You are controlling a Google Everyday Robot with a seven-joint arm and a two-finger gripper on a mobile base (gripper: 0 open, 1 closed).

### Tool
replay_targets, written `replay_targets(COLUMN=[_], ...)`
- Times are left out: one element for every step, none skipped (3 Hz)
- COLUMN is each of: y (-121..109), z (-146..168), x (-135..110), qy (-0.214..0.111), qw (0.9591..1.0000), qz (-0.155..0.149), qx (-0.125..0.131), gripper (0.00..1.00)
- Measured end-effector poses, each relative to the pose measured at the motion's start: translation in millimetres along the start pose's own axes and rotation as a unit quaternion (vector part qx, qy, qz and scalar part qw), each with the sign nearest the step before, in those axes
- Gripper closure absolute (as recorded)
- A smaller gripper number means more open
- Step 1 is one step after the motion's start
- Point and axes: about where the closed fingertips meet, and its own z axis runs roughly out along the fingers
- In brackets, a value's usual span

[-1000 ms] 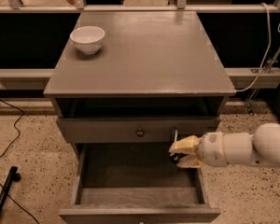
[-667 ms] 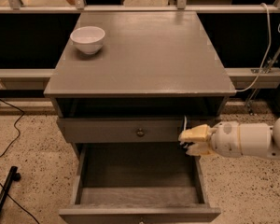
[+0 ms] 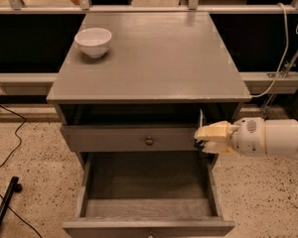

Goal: Pick rxbar blueberry from middle drawer and place on counter

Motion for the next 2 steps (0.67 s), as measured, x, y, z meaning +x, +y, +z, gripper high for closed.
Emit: replay_targets(y=[-4.9,-55.6], z=[2.0,-5.7], x=[-1.3,-9.9], qy=[-0.008,-0.046], qw=[0.9999,0.9951], qz=[-0.011,-0.075], qx=[0.002,0.045], gripper=[1.00,1.00])
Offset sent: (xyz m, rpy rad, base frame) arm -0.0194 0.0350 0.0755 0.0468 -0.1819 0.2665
